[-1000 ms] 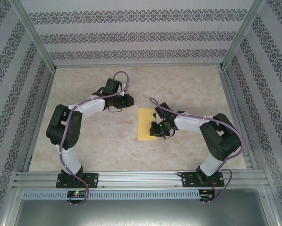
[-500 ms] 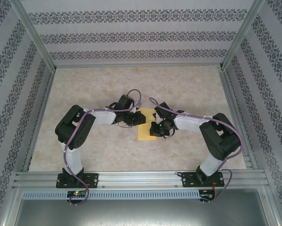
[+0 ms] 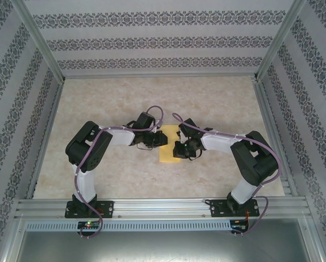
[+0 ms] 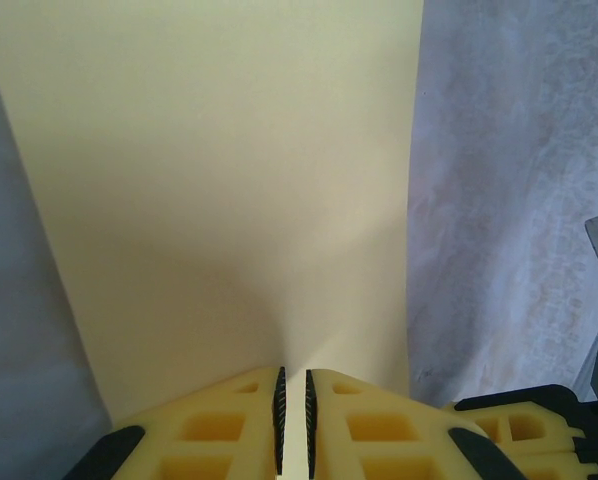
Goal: Fold a paper plane with a square sheet of paper (fold left side to right side)
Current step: First fold the square sheet of paper in half at the center of the table.
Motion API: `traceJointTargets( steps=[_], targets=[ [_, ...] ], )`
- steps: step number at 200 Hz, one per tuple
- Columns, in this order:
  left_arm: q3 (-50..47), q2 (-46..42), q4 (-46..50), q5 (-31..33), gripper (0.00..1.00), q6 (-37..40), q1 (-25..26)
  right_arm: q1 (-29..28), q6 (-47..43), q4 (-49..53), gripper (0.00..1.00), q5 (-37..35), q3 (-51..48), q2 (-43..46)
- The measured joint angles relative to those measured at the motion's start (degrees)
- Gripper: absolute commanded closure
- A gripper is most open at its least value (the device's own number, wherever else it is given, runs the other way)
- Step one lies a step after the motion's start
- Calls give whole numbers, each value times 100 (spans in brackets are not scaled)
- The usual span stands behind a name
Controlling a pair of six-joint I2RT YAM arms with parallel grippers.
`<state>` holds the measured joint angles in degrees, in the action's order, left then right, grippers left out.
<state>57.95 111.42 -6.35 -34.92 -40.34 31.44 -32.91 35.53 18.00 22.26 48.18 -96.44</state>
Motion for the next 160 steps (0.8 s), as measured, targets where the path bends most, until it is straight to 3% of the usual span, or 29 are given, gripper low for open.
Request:
traceJointTargets(
  steps=[34,92,120,160],
  targets=[
    [2,-2,0,-2,81,79,-87,0,-22,-7,96,-17,0,2],
    [136,-24,227,249,80,348,-651,-2,-37,-31,95,-33,-20,35],
    [122,-334,514,527,76,538,-811,-28,-13,-66,80,-109,-131,179],
    [-92,-1429,723,577,75,610,-831,15,24,-201,48,-326,-264,968]
  ],
)
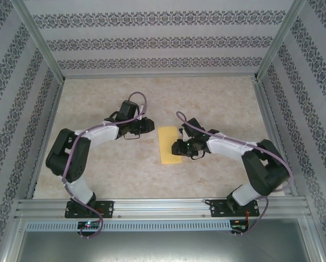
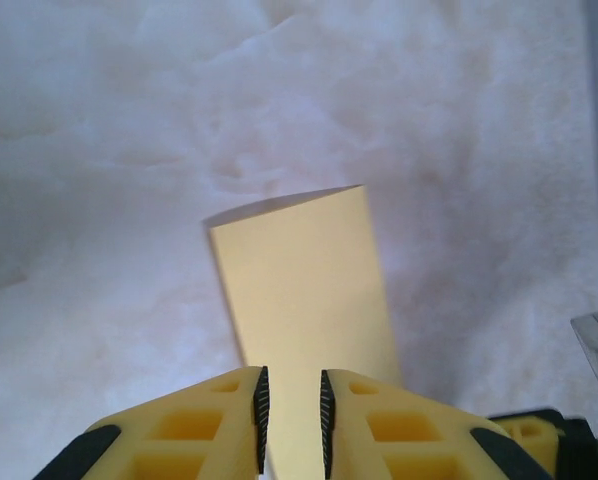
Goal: Fold a paper plane with a square sheet of paper (fold left side to right side)
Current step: First fold the square sheet of paper in half at the center of the table, then fold the triangle a second time at the center of the table.
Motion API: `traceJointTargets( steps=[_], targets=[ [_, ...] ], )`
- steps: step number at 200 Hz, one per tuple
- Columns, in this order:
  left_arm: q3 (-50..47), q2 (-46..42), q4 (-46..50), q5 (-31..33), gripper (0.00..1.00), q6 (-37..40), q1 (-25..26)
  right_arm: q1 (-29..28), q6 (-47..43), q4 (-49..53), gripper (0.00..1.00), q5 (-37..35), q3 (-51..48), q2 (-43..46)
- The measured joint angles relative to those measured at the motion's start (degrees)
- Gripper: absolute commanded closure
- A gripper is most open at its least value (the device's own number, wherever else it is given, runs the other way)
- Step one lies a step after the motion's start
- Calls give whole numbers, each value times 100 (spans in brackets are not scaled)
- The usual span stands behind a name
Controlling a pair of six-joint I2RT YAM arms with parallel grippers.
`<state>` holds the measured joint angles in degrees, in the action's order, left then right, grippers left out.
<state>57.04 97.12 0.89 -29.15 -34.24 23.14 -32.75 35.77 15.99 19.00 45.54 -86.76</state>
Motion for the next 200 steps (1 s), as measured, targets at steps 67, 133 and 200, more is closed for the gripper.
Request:
traceJointTargets(
  steps=[67,133,200],
  targets=[
    [-861,-470,-11,-487,76,-439,844,1163,350,-1043,12,37,-931,1390],
    [-892,105,-98,-350,80,-706,1281,1464,492,-1172,17,435,-1119,1318],
    [-863,431,-103,-223,81,-697,1287,1464,306,-516,21,649,-802,881]
  ],
)
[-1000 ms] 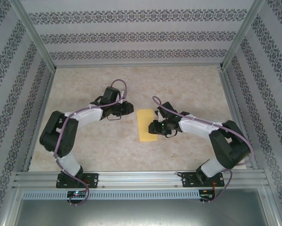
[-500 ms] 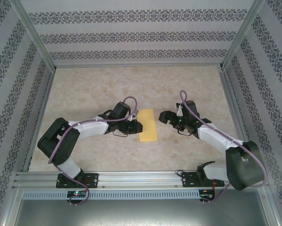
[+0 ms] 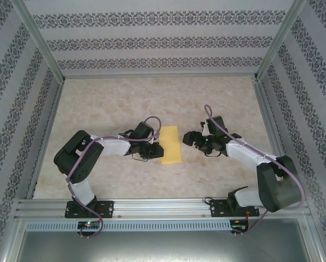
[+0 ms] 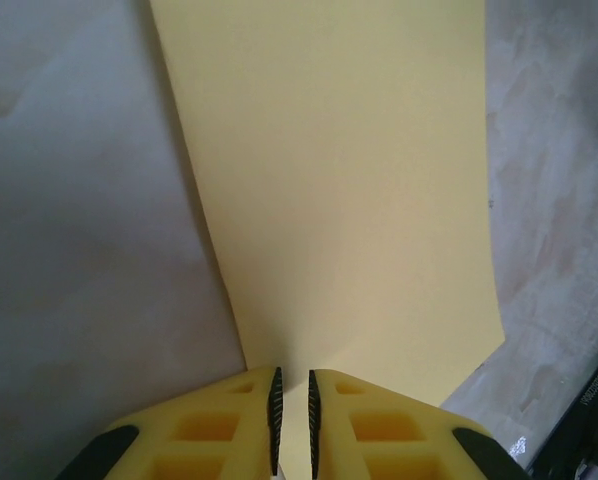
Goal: Fold a paper plane with a square sheet of paper (fold left side to right side)
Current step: Fold the triangle a second time at the center of the table.
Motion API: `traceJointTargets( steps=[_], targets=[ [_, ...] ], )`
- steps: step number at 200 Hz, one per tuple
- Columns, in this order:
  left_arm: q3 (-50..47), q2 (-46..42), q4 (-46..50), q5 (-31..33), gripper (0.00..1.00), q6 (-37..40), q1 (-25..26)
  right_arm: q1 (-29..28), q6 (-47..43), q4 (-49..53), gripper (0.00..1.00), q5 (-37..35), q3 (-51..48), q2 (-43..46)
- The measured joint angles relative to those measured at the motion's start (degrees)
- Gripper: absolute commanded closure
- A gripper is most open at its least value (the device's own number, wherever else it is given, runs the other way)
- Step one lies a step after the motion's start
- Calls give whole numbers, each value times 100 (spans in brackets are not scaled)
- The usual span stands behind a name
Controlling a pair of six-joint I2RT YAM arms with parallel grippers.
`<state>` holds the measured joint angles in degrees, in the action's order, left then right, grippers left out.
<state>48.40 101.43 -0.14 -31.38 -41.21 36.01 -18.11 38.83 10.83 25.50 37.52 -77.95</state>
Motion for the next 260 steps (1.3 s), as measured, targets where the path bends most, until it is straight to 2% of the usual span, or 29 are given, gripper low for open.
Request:
traceJointTargets(
  steps=[56,98,132,171,260],
  targets=[
    [-11,-33,44,83,81,42,0,-20,-17,271,36,551,26,-448],
    [-70,-87,37,146,81,42,0,-350,59,271,40,997,26,-955],
    [-76,-87,35,151,81,42,0,-426,332,168,44,1016,63,-1062],
    [-79,-87,35,151,81,42,0,-431,592,184,52,986,103,-1143],
    [-79,-90,33,151,81,42,2,-756,627,201,54,960,114,-1091]
  ],
)
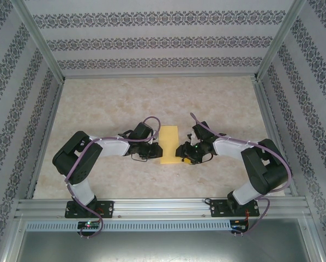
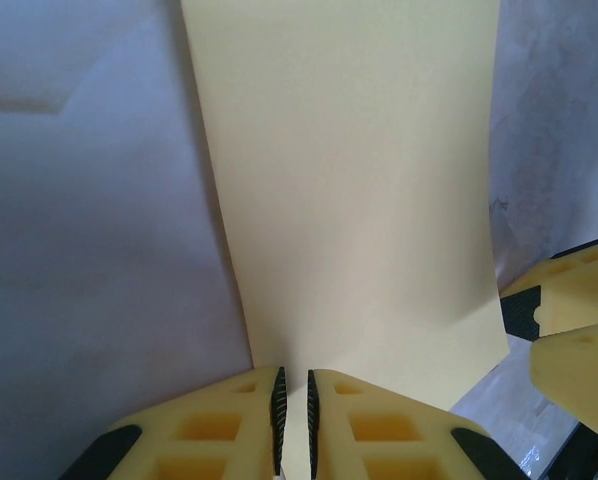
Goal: Fold a paper plane with a square sheet of paper (fold left side to right side)
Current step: Fold the triangle a second time at the center of the table.
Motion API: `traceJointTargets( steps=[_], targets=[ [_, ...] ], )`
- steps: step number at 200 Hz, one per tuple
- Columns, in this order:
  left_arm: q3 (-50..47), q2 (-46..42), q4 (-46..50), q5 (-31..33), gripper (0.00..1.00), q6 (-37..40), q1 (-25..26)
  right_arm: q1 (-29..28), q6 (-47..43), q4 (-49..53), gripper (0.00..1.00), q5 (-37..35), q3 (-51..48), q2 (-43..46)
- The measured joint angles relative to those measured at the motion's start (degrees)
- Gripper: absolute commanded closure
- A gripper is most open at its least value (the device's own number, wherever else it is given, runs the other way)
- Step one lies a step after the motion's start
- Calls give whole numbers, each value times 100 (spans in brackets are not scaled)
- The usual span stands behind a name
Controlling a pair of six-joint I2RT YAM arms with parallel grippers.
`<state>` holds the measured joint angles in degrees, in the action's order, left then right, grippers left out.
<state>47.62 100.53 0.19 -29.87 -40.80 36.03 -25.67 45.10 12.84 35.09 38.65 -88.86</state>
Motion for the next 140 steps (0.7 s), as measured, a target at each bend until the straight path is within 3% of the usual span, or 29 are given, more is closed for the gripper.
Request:
traceJointTargets(
  steps=[140],
  targets=[
    [0,0,0,2,81,0,2,-83,282,-302,57,103,0,-179]
  ],
)
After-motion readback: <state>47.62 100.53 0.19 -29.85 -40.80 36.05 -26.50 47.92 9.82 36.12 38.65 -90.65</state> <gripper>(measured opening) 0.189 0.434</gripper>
